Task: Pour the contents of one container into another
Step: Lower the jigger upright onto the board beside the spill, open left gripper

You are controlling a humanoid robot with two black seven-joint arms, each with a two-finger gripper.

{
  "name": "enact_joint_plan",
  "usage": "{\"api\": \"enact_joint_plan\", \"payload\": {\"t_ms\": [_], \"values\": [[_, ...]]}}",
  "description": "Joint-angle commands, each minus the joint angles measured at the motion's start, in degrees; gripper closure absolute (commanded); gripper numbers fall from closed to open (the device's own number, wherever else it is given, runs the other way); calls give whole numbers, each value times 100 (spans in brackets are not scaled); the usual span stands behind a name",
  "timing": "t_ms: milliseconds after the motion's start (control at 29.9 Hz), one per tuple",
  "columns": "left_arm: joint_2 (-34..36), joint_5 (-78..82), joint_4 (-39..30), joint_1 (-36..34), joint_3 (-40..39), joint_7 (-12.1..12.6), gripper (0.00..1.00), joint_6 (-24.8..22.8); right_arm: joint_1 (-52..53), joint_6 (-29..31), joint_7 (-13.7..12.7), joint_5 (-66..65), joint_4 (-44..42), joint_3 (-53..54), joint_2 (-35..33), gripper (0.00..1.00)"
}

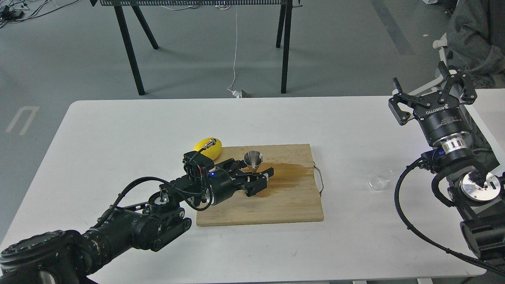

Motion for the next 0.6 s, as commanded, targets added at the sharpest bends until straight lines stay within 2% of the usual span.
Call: {"api": "enact_joint_plan", "payload": {"t_ms": [0, 568], "values": [[172, -17, 1, 36, 2, 0, 13, 0, 0, -1, 0, 0, -1, 12, 0, 1], [480, -53, -227, 247, -7, 0, 13, 9, -18, -1, 0, 0, -9, 4, 9, 1]]}}
